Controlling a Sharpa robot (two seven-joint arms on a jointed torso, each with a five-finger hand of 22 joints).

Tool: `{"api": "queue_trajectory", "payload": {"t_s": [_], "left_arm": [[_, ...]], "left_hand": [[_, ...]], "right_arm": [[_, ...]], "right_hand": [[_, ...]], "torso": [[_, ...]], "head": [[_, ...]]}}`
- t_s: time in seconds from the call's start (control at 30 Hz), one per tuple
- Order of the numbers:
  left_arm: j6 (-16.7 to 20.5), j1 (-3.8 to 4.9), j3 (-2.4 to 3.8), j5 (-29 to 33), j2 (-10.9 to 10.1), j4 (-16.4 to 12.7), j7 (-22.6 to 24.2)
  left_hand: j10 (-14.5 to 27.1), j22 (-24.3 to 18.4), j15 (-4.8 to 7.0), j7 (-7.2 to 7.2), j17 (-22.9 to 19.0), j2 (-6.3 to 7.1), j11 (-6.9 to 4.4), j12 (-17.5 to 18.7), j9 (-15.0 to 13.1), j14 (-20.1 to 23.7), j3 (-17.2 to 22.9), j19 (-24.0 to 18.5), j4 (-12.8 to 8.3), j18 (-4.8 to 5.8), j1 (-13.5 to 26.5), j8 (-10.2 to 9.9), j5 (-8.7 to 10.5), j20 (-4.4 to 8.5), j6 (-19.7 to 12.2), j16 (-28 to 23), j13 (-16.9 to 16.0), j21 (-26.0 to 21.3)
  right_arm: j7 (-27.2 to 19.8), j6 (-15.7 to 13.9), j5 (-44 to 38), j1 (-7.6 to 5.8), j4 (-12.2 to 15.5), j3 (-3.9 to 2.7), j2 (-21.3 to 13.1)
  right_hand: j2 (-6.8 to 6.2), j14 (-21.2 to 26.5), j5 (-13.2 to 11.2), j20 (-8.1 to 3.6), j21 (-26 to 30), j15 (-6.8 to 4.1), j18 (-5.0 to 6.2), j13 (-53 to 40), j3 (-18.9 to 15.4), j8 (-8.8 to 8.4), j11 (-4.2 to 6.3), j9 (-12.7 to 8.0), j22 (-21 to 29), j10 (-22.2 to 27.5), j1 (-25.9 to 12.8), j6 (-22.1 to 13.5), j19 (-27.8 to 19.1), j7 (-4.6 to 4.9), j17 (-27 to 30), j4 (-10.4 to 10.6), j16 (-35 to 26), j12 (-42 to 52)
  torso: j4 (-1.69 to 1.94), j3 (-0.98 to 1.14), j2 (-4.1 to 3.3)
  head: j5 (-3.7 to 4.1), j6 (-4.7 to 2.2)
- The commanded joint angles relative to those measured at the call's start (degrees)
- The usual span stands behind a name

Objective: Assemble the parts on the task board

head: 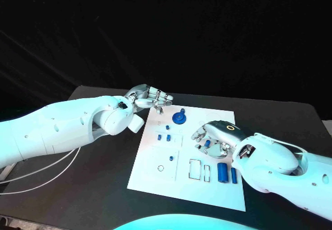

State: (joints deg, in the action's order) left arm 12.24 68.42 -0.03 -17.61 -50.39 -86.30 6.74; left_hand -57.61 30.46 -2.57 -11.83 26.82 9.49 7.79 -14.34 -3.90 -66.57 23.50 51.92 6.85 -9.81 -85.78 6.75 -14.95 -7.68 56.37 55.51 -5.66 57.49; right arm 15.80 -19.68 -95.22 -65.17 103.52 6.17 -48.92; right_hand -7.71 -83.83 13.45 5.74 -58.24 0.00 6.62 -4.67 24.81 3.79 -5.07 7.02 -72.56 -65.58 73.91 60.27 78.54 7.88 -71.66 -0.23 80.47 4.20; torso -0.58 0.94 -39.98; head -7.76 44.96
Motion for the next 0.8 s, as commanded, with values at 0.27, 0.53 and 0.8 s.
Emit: {"api": "queue_trajectory", "payload": {"t_s": [0.27,0.53,0.8], "left_arm": [[0.17,0.05,0.00,0.15,-0.14,-0.36,2.19],[-0.14,0.05,-0.02,0.21,-0.21,-0.36,2.03],[-0.63,0.05,-0.02,0.22,-0.25,-0.24,1.48]], "left_hand": [[0.25,0.11,-0.06,0.26,-0.15,-0.40,-0.18,-0.61,-0.13,0.20,0.06,0.39,-0.52,-0.83,-0.05,0.55,0.10,-0.06,-0.20,0.29,-0.11,0.48],[0.26,0.11,-0.06,0.26,-0.15,-0.39,-0.18,-0.65,-0.13,0.19,0.04,0.39,-0.52,-0.83,-0.02,0.58,0.10,-0.06,-0.20,0.30,-0.11,0.49],[0.40,0.11,-0.08,0.22,-0.19,-0.37,-0.14,-0.74,-0.12,0.22,-0.01,0.39,-0.48,-0.82,0.10,0.61,0.11,-0.06,-0.29,0.29,-0.11,0.50]], "right_arm": [[-1.62,4.13,2.16,-1.21,-1.42,0.00,-3.56],[-1.53,6.76,1.35,-1.10,-2.90,0.08,-2.88],[-1.63,7.24,1.60,-0.89,-4.19,0.15,-1.59]], "right_hand": [[-1.29,-2.58,0.33,0.11,-2.02,0.14,-0.91,0.18,-1.17,0.24,0.15,-0.12,-1.24,0.31,0.19,0.53,0.99,-0.04,0.29,-0.11,-0.38,0.36],[-1.64,-2.50,0.08,0.18,-1.73,0.25,-0.86,0.37,-1.73,-0.04,-0.01,-0.39,-1.24,1.29,0.38,0.05,0.85,-0.69,0.70,-0.03,-0.54,0.23],[-1.11,-2.54,-0.03,0.18,-2.28,0.17,-0.93,0.25,-1.74,0.06,0.18,-0.47,-1.65,0.66,0.63,0.19,1.03,-0.60,0.63,0.20,-0.45,0.82]], "torso": [[-0.22,-0.02,0.01],[-0.20,-0.05,-0.05],[-0.17,-0.06,-0.08]], "head": [[2.27,-0.50],[2.76,-0.84],[2.67,-0.81]]}}
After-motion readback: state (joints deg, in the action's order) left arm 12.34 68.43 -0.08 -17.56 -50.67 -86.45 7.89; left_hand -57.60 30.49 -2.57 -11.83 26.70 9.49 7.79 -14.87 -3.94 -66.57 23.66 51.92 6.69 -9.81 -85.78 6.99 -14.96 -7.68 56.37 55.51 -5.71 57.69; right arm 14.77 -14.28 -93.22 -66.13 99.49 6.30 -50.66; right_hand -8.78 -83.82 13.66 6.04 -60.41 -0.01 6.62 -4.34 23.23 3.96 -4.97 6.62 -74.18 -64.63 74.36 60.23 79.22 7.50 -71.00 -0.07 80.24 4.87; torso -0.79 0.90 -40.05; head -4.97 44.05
